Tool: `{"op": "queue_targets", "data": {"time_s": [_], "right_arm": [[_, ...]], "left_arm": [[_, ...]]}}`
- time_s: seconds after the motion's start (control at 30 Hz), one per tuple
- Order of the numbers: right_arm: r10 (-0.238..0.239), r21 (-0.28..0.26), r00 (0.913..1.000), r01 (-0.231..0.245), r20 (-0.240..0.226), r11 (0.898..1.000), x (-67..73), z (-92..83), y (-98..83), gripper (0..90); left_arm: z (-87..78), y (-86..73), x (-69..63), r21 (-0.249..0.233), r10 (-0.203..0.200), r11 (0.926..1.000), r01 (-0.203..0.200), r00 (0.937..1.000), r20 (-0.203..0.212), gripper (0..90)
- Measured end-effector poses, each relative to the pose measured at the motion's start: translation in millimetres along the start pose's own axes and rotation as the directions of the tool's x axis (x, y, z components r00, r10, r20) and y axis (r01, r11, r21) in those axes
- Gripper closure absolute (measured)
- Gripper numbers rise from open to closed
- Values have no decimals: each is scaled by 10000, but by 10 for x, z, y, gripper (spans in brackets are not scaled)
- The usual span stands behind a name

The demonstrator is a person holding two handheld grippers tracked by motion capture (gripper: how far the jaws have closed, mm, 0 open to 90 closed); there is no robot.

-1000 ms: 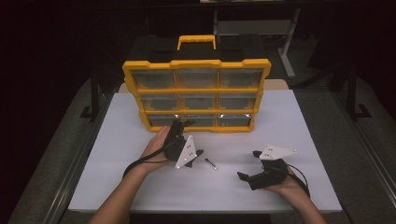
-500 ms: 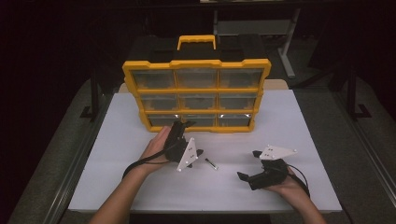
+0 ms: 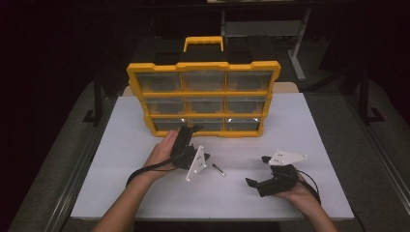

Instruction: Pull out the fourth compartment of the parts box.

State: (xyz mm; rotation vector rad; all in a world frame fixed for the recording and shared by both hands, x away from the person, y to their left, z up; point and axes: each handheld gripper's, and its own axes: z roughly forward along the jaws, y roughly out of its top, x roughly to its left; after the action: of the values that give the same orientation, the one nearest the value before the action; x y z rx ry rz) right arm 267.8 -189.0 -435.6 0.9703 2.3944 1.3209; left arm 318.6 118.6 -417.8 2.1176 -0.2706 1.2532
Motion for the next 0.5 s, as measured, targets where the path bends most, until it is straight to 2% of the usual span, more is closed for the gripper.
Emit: {"op": "queue_targets", "data": {"time_s": [0.3, 0.5], "right_arm": [[1, 8, 10000, -1, -6, 10000, 0, 2, 0, 9], [-5, -9, 10000, 5, -9, 10000, -4, 1, 0, 9]], "left_arm": [[7, 6, -36, 148, 645, 9978, -642, 9976, -238, 5], [10, 9, -60, 252, 1152, 9931, -1142, 9924, -423, 5]]}}
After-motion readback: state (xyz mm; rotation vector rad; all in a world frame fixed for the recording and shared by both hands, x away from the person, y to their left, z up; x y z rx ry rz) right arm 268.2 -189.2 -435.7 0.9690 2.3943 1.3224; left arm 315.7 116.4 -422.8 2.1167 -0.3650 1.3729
